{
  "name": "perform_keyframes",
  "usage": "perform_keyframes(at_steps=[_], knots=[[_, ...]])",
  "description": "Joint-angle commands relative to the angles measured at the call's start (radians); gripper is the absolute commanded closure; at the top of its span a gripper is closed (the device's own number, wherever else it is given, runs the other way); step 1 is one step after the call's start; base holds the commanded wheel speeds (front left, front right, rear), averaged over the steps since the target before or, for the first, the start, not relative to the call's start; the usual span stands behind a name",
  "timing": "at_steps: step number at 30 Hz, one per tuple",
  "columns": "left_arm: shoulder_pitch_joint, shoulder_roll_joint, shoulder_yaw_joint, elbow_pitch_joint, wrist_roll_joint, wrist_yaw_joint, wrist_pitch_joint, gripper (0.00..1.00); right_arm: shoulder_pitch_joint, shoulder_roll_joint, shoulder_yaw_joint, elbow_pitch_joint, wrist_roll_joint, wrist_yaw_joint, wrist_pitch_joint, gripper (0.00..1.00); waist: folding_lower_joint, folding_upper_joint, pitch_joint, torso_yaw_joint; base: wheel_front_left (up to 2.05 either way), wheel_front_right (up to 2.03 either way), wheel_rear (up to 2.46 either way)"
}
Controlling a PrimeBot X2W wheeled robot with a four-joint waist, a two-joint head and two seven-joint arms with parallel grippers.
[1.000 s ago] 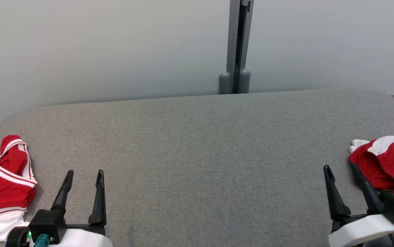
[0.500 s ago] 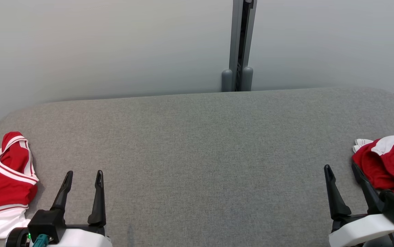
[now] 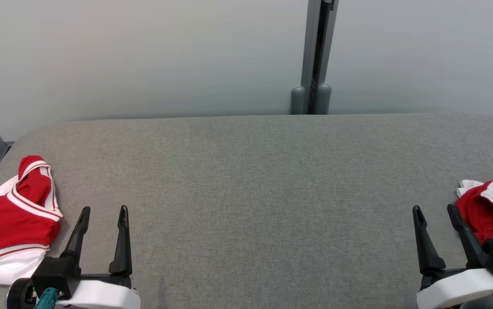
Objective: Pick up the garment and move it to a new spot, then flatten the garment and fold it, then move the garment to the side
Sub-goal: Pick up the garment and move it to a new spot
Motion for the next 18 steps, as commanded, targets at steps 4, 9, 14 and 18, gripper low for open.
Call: perform_keyframes(at_steps=[4,9,14,18], knots=[[-0.033,0.006,0.009,0.004,-0.002,-0.006,-0.008,0.0,0.009,0.001,0.008,-0.014,-0.008,0.0,0.001,0.0,0.0,0.0,0.009,0.077,0.0,0.0,0.0],[-0.041,0.008,0.024,0.01,-0.01,-0.009,-0.017,0.0,0.003,0.0,0.02,-0.019,-0.01,0.0,0.007,0.0,0.0,0.0,0.017,0.169,0.0,0.0,0.0],[-0.025,0.005,0.038,0.009,-0.007,-0.001,-0.02,0.0,-0.002,0.0,0.037,-0.021,-0.005,0.0,0.011,0.0,0.0,0.0,0.021,0.252,0.0,0.0,0.0],[-0.016,-0.001,0.043,0.002,-0.006,-0.001,-0.024,0.0,-0.003,0.001,0.045,-0.022,-0.002,0.0,0.009,0.0,0.0,0.0,0.024,0.313,0.0,0.0,0.0]])
